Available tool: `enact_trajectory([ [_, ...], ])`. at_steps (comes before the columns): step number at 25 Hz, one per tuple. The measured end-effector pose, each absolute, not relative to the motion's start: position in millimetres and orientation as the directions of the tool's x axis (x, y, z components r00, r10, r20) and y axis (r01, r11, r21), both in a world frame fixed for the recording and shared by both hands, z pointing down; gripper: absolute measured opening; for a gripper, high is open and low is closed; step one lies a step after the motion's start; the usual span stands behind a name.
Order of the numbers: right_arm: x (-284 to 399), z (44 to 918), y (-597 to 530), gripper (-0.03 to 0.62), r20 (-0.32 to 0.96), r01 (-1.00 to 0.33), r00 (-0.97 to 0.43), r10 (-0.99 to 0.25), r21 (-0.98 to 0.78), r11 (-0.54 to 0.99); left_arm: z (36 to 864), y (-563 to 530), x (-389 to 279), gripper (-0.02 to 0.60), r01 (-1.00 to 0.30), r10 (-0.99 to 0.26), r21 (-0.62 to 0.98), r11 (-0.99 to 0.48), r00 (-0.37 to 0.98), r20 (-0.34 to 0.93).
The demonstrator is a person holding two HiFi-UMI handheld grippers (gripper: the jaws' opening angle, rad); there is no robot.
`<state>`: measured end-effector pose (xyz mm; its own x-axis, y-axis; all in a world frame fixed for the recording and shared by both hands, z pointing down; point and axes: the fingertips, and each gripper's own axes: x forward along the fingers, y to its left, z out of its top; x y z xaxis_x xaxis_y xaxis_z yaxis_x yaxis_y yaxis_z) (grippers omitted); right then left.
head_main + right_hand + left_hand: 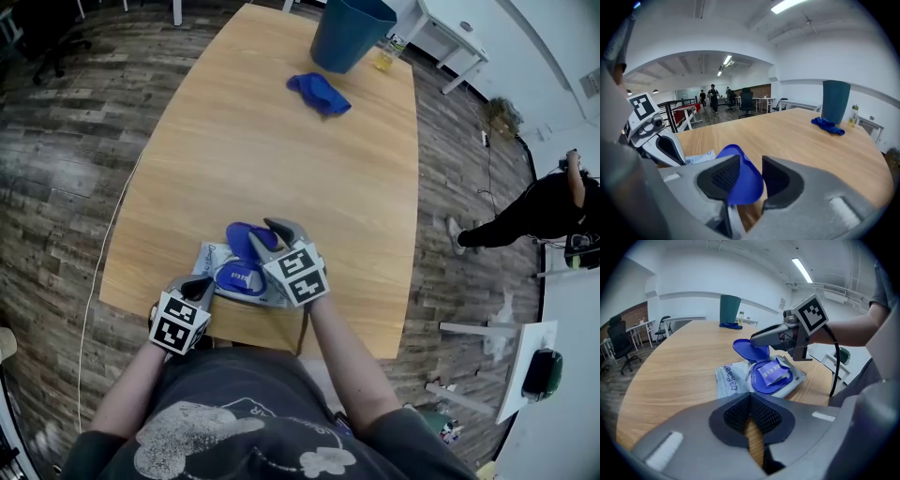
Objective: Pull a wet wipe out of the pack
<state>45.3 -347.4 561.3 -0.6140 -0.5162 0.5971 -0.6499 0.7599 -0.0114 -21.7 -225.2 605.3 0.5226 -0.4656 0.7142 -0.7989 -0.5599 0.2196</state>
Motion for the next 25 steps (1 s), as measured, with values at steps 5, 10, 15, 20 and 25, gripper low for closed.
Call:
enact_trajectory([
  [5, 47, 573, -349, 0.133, 0.624, -0.665, -0.583, -0.52, 0.002, 0.747, 607, -224, -22, 0.018, -0.799, -0.462, 0.221, -0.559, 0.522, 0.717],
  [10, 50, 563, -350, 0.135, 0.594, -0.682, -0.569, -0.568, 0.045, 0.73, 605, -226, -22, 0.018, -0.798, -0.465, 0.223, -0.56, 0.525, 0.713],
  [15, 64, 544, -337, 0.13, 0.537, -0.736, -0.535, -0.652, 0.083, 0.672, 599, -227, -26, 0.018, -0.796, -0.482, 0.263, -0.545, 0.554, 0.679],
  [20, 91, 527, -308, 0.062, 0.467, -0.828, -0.462, -0.754, 0.079, 0.556, 559, -230, -11, 0.02, -0.751, -0.55, 0.259, -0.607, 0.633, 0.545],
  [25, 105, 526, -278, 0.055, 0.459, -0.879, -0.397, -0.795, 0.058, 0.473, 545, -227, 23, 0.251, -0.67, -0.522, 0.173, -0.722, 0.692, 0.5],
])
